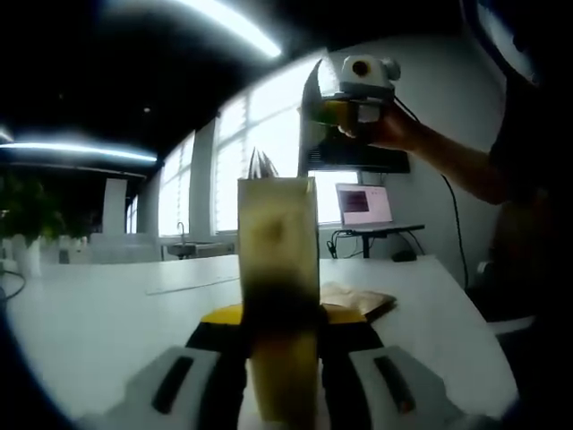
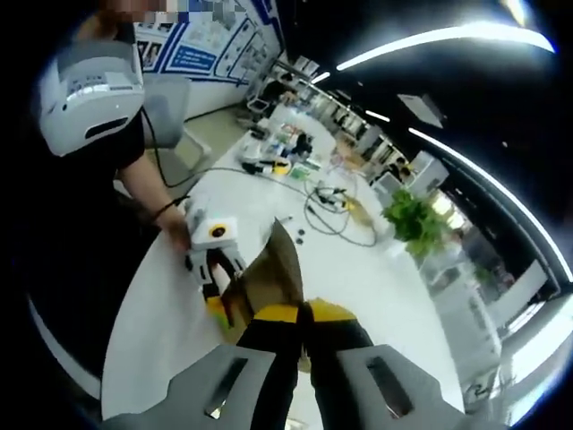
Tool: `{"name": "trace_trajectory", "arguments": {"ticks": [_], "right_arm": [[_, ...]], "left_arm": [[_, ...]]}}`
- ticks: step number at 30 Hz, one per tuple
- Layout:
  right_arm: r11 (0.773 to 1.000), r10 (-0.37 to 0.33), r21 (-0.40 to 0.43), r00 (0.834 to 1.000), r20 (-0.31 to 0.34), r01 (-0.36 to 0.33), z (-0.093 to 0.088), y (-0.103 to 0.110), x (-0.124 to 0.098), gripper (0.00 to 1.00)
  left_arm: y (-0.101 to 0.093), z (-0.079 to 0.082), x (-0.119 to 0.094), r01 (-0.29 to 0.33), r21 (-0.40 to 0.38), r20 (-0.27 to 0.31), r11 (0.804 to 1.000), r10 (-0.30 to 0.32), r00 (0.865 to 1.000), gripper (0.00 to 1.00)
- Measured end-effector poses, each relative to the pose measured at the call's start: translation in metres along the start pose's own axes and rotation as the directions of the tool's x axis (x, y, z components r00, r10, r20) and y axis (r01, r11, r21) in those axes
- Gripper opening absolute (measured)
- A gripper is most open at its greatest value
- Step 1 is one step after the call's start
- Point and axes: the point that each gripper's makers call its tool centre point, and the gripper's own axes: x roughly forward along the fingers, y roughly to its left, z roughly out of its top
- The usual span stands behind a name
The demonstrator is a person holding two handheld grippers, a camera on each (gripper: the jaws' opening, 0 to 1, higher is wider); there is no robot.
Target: Extract single mask from mask box in order stack masks on table
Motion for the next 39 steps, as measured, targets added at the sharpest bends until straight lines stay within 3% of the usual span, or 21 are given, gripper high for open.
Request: {"name": "trace_trajectory", "arguments": {"ticks": [11, 20, 25, 33, 39], "right_arm": [[0.997, -0.068, 0.033, 0.996, 0.050, 0.067, 0.004, -0.012, -0.014, 0.00], [0.990, -0.125, 0.088, 0.983, 0.131, 0.115, 0.012, -0.022, -0.025, 0.00], [0.985, -0.149, 0.104, 0.978, 0.144, 0.134, 0.010, -0.026, -0.029, 0.00], [0.973, -0.210, 0.130, 0.962, 0.177, 0.189, 0.014, -0.032, -0.041, 0.00], [0.949, -0.278, 0.211, 0.937, 0.213, 0.234, 0.013, -0.043, -0.053, 0.00]], "left_arm": [[0.000, -0.001, 0.000, -0.001, 0.005, -0.002, 1.000, 0.001, 1.000, 0.33], [0.000, -0.001, 0.000, -0.002, 0.007, -0.004, 1.000, 0.002, 1.000, 0.33], [0.000, 0.000, 0.000, -0.001, 0.007, -0.004, 1.000, 0.001, 1.000, 0.33], [0.001, 0.000, 0.000, -0.002, 0.004, -0.001, 1.000, 0.002, 1.000, 0.33], [-0.001, 0.000, 0.000, -0.001, 0.005, -0.001, 1.000, 0.001, 1.000, 0.33]]}}
